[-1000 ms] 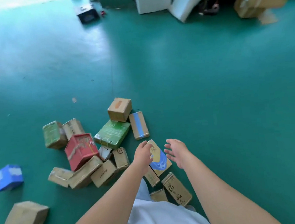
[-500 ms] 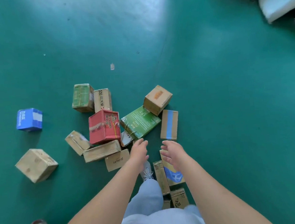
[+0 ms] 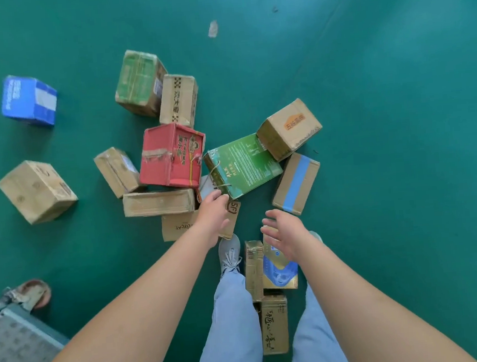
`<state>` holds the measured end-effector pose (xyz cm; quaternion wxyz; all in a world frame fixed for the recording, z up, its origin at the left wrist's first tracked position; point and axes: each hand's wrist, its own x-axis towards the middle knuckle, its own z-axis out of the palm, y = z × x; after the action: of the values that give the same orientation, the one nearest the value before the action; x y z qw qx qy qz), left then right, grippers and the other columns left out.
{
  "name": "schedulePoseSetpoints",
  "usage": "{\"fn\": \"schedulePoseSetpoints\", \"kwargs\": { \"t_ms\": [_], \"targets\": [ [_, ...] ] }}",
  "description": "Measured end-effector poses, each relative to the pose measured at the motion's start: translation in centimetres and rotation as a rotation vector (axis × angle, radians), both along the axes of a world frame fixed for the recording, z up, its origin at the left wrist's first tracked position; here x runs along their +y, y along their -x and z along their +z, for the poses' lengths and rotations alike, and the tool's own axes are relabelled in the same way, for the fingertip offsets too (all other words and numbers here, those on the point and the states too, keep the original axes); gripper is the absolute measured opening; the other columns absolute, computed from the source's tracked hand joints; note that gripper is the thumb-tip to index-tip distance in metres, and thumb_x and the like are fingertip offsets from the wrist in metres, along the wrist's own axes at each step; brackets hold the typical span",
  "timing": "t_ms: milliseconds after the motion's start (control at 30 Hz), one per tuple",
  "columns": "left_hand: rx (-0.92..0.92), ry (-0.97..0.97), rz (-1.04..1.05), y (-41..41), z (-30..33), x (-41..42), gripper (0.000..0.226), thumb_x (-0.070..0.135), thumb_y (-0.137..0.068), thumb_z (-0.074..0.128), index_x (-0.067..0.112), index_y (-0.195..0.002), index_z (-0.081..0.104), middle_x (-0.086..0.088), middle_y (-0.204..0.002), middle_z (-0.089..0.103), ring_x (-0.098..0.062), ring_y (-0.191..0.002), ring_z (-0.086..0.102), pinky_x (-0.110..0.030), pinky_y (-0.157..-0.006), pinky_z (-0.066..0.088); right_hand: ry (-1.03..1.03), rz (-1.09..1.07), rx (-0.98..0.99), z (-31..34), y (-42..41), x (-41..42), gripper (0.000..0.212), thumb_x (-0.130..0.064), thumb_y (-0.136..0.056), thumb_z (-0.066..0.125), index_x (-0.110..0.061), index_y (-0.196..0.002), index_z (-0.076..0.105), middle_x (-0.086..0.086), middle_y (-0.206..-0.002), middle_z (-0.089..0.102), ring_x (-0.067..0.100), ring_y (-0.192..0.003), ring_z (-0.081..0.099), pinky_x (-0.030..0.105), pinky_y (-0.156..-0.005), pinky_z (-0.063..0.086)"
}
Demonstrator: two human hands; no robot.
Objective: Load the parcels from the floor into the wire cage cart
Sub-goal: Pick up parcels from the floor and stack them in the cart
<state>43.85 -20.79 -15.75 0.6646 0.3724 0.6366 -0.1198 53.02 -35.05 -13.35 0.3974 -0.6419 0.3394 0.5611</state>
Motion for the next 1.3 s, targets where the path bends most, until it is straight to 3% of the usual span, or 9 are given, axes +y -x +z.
{"fn": "schedulePoseSetpoints", "kwargs": {
  "t_ms": [167, 300, 400, 567, 700, 867, 1033, 1167, 1300],
  "targets": [
    [0.078, -0.003, 0.035, -0.5, -11.6, 0.6, 0.046, 0.027, -0.109, 0.047, 0.024, -0.154, 0.042, 0.010, -0.105, 0.055, -0.016, -0.110, 0.056, -0.045, -0.113, 0.046, 0.004, 0.035, 0.090, -12.8, -0.7, 0.9, 0.032, -0.025, -0.105, 0.054, -0.010, -0.134, 0.057, 0.008, -0.126, 0.066, 0.025, -0.112, 0.066, 0.039, -0.098, 0.053],
    [0.120, 0.003, 0.036, -0.2, -22.9, 0.3, 0.050, 0.032, -0.107, 0.051, 0.025, -0.155, 0.039, 0.000, -0.146, 0.051, -0.021, -0.130, 0.052, -0.045, -0.113, 0.046, -0.001, 0.081, 0.166, -24.0, -0.3, 0.9, 0.034, -0.028, -0.105, 0.053, -0.010, -0.133, 0.059, 0.009, -0.124, 0.067, 0.024, -0.108, 0.067, 0.036, -0.093, 0.054],
    [0.143, 0.005, 0.051, -0.2, -30.8, -0.4, 0.069, 0.041, -0.101, 0.061, 0.026, -0.160, 0.028, -0.004, -0.159, 0.040, -0.025, -0.135, 0.049, -0.046, -0.111, 0.047, -0.019, 0.092, 0.187, -31.5, 0.1, 1.1, 0.036, -0.028, -0.105, 0.053, -0.009, -0.135, 0.058, 0.009, -0.122, 0.068, 0.024, -0.108, 0.067, 0.037, -0.095, 0.055],
    [0.175, -0.024, 0.050, -1.0, -38.3, -0.4, 0.110, 0.063, -0.081, 0.075, 0.026, -0.164, 0.011, -0.008, -0.166, 0.028, -0.032, -0.145, 0.039, -0.052, -0.117, 0.037, -0.058, 0.075, 0.213, -38.7, 0.9, 1.7, 0.042, -0.032, -0.106, 0.051, -0.010, -0.141, 0.053, 0.012, -0.126, 0.066, 0.027, -0.115, 0.066, 0.040, -0.103, 0.054],
    [0.210, -0.088, 0.009, -1.7, -41.9, -0.2, 0.111, 0.060, -0.083, 0.076, 0.022, -0.164, 0.010, -0.008, -0.165, 0.032, -0.033, -0.147, 0.037, -0.047, -0.117, 0.032, -0.083, 0.034, 0.233, -41.8, 1.4, 2.1, 0.053, -0.040, -0.105, 0.053, -0.013, -0.150, 0.045, 0.015, -0.136, 0.062, 0.031, -0.121, 0.063, 0.042, -0.104, 0.053],
    [0.196, -0.078, -0.081, -2.4, -39.9, -1.1, 0.095, 0.062, -0.077, 0.081, 0.012, -0.149, 0.043, 0.000, -0.142, 0.054, -0.025, -0.128, 0.052, -0.037, -0.096, 0.041, -0.090, -0.007, 0.206, -41.0, 1.4, 2.5, 0.072, -0.058, -0.098, 0.056, -0.023, -0.157, 0.033, 0.016, -0.149, 0.050, 0.034, -0.133, 0.054, 0.044, -0.109, 0.049],
    [0.141, 0.058, 0.020, -2.7, -34.0, -5.0, 0.067, 0.063, -0.078, 0.078, 0.017, -0.124, 0.067, 0.002, -0.124, 0.069, -0.013, -0.099, 0.062, -0.021, -0.075, 0.039, -0.079, -0.207, 0.176, -37.7, 1.0, 2.2, 0.067, -0.069, -0.090, 0.061, -0.015, -0.130, 0.059, 0.014, -0.133, 0.065, 0.030, -0.122, 0.063, 0.044, -0.106, 0.052],
    [0.129, 0.192, 0.096, -1.5, -28.1, -7.3, 0.076, 0.067, -0.078, 0.075, 0.017, -0.133, 0.061, 0.004, -0.129, 0.067, -0.016, -0.114, 0.060, -0.030, -0.088, 0.040, -0.009, -0.145, 0.053, -32.6, 1.7, 0.8, 0.099, -0.068, -0.076, 0.075, -0.023, -0.154, 0.035, 0.020, -0.134, 0.062, 0.033, -0.093, 0.075, 0.043, -0.064, 0.062],
    [0.100, 0.266, 0.205, -0.1, -21.2, -8.5, 0.081, 0.073, -0.072, 0.077, 0.023, -0.133, 0.062, -0.001, -0.130, 0.068, -0.023, -0.124, 0.058, -0.048, -0.112, 0.043, 0.042, 0.043, -0.018, -25.2, 1.0, -0.6, 0.095, -0.064, -0.083, 0.072, -0.036, -0.157, 0.019, 0.018, -0.136, 0.060, 0.034, -0.090, 0.074, 0.039, -0.057, 0.061]
  ]
}}
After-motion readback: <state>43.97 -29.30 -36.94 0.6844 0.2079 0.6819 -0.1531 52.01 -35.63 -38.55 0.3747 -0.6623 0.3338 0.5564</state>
